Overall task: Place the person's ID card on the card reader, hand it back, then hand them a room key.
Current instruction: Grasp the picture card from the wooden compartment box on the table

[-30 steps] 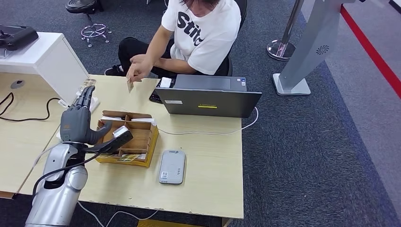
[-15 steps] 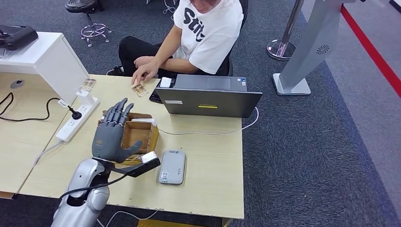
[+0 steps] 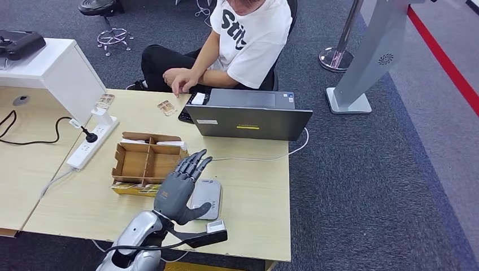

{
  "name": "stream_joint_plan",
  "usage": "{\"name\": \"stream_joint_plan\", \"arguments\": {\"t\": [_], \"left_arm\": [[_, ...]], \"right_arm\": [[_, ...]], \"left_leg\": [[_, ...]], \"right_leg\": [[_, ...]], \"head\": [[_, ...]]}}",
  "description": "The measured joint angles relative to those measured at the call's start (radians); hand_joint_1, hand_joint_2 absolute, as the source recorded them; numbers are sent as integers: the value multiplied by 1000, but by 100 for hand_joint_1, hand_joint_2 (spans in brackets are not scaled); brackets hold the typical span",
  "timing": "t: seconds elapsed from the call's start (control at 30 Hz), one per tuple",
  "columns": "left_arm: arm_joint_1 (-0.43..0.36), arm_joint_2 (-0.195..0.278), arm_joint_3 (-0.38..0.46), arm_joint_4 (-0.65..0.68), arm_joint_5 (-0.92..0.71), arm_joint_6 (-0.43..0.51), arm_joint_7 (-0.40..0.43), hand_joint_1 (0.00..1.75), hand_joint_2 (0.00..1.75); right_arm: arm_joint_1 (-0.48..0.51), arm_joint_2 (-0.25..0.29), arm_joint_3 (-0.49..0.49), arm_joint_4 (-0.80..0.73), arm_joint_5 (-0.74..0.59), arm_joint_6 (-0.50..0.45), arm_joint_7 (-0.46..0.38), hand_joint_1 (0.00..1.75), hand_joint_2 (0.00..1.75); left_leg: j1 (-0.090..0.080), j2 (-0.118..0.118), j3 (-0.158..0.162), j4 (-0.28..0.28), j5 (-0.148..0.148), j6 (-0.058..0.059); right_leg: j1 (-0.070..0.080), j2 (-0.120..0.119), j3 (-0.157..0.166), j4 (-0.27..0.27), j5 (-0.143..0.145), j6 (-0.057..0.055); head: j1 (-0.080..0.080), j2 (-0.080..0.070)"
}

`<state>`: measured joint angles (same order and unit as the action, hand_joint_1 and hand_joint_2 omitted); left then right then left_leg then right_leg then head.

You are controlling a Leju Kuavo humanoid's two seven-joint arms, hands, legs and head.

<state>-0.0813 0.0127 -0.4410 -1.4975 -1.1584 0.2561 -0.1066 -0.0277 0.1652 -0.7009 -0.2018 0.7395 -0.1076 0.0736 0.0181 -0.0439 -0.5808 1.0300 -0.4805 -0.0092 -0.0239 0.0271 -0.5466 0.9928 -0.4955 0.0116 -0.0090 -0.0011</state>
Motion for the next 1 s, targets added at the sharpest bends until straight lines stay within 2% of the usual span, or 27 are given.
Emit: {"name": "stream_joint_plan", "arguments": {"t": [0.13, 0.3, 0.5, 0.77, 1.0], "left_arm": [[6, 23, 0, 17, -30, -17, 11, 0, 175], [8, 58, 2, 25, -100, 2, 67, 0, 175], [23, 106, 40, 25, -123, 25, 76, 0, 175], [49, 133, 94, 25, -182, 78, 98, 0, 175], [61, 134, 122, 25, -202, 91, 99, 0, 175]], "right_arm": [[0, 0, -8, 0, 5, 0, 0, 0, 175], [0, 0, -21, 0, 9, 1, -2, 0, 175], [0, 0, -35, 0, 11, 2, -3, 0, 175], [1, 0, -48, 0, 22, 2, 3, 0, 175], [1, 0, -50, 0, 28, 2, 3, 0, 175]], "left_leg": [[0, 0, 0, 0, 0, 0], [0, 0, 0, 0, 0, 0], [0, -1, 0, 0, 0, 0], [0, 0, 0, 0, 0, 0], [0, -1, 0, 0, 0, 0]], "right_leg": [[0, 0, 0, 0, 0, 0], [0, 0, 0, 0, 0, 0], [0, 0, 0, 0, 0, 0], [0, 0, 0, 0, 0, 0], [0, 0, 0, 0, 0, 0]], "head": [[0, 0], [0, 0], [0, 0], [0, 0], [0, 0]]}}
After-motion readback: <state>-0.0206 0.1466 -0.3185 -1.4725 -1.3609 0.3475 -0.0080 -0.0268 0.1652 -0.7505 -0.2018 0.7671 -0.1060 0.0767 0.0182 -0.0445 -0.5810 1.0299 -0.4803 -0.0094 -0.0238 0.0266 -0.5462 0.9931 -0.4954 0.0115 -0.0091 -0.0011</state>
